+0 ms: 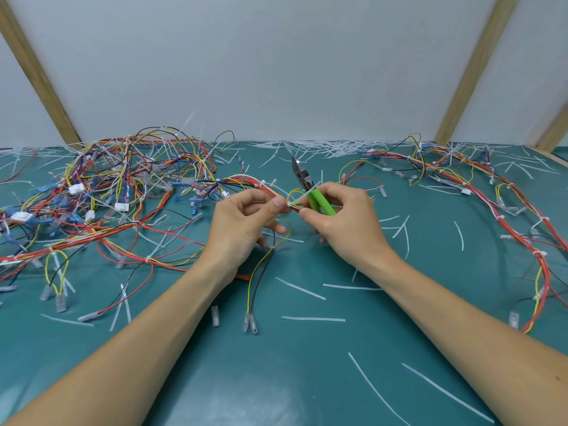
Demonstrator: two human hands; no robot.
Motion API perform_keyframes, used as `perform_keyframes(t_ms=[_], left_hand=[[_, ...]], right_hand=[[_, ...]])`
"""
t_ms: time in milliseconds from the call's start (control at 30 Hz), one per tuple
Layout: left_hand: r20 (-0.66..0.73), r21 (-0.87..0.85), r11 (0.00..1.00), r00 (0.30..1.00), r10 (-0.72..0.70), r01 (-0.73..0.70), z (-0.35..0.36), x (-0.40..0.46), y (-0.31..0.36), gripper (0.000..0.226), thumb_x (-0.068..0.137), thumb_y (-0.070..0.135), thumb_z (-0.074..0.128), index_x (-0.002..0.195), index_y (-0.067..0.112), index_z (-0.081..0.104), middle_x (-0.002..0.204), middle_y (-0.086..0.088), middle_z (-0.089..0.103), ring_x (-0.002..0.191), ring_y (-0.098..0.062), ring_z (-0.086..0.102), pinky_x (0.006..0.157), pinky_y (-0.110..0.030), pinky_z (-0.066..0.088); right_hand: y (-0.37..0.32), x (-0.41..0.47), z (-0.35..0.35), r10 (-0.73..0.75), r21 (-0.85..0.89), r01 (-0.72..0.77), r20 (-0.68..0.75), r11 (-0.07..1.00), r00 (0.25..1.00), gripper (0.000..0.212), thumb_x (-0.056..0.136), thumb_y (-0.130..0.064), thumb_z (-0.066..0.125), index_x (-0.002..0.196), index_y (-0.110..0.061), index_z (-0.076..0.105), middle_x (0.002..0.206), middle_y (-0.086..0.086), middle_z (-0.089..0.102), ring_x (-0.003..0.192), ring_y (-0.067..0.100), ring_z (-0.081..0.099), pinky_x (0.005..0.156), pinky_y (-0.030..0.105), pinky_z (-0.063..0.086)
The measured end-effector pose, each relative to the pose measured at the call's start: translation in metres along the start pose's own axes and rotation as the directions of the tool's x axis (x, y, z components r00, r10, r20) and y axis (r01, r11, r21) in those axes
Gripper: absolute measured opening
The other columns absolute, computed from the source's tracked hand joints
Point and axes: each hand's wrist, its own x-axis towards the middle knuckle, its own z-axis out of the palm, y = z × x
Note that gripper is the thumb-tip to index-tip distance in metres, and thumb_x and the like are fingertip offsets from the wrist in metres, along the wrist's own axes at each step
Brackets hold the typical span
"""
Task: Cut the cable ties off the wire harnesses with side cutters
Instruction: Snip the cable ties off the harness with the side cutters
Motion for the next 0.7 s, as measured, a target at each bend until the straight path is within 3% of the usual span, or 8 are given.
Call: perform_keyframes(t_ms=[100,267,367,433,567,700], left_hand=[[0.041,0.009,1.000,0.999,-0.026,0.026,0.001,-0.001,-0.001,0.014,0.093,0.027,0.069,0.095,0.013,0.065,0.094,-0.001,0.079,0.063,-0.013,0.070,0.044,-0.022,0.046],[0.088,-0.005,1.000,0.996,-0.006,0.007,0.000,-0.001,0.000,0.009,0.094,0.020,0.067,0.099,0.013,0.069,0.093,0.003,0.077,0.066,-0.012,0.069,0.046,-0.023,0.045],[0.067,-0.010,1.000,0.998,-0.004,0.005,0.001,-0.001,0.001,0.008,0.095,0.020,0.066,0.096,0.012,0.067,0.087,0.003,0.072,0.067,-0.013,0.069,0.046,-0.024,0.045],[0.057,-0.027,1.000,0.998,-0.013,0.014,0.002,-0.002,0.001,0.009,0.097,0.019,0.063,0.097,0.011,0.063,0.091,0.002,0.075,0.066,-0.013,0.070,0.045,-0.023,0.045],[0.034,-0.033,0.999,0.999,-0.038,0.039,0.003,-0.002,0.001,0.014,0.099,0.022,0.061,0.100,0.008,0.061,0.099,0.000,0.078,0.064,-0.014,0.071,0.044,-0.023,0.046],[-0.037,-0.033,0.998,0.998,-0.058,0.057,0.001,0.000,0.001,0.015,0.098,0.026,0.063,0.091,0.012,0.064,0.093,0.001,0.078,0.060,-0.013,0.070,0.044,-0.022,0.045]], right_hand=[[-0.001,0.000,0.000,0.056,0.128,-0.060,0.037,0.990,0.998,0.010,0.085,-0.008,0.078,0.088,-0.017,0.075,0.068,-0.011,0.067,0.057,0.015,0.062,0.052,0.036,0.055],[-0.003,0.000,0.000,0.107,0.255,-0.122,0.073,0.959,0.992,0.012,0.089,-0.004,0.075,0.088,-0.016,0.073,0.072,-0.007,0.068,0.057,0.017,0.061,0.051,0.035,0.055],[-0.006,-0.002,0.003,0.105,0.277,-0.121,0.070,0.953,0.992,0.005,0.087,-0.012,0.074,0.092,-0.015,0.073,0.072,-0.006,0.068,0.060,0.019,0.064,0.054,0.038,0.057],[-0.009,-0.003,0.003,0.119,0.294,-0.127,0.042,0.947,0.992,0.018,0.082,-0.024,0.065,0.094,-0.012,0.073,0.074,0.003,0.068,0.065,0.021,0.066,0.060,0.044,0.058],[-0.011,-0.003,-0.002,0.065,0.182,-0.061,-0.016,0.981,0.998,0.031,0.082,-0.035,0.054,0.094,-0.016,0.074,0.080,0.007,0.073,0.078,0.022,0.070,0.078,0.050,0.059],[-0.010,-0.003,-0.005,-0.038,-0.077,0.032,-0.080,0.997,0.996,0.033,0.083,-0.042,0.052,0.099,-0.020,0.071,0.090,-0.005,0.072,0.088,0.014,0.065,0.084,0.041,0.053]])
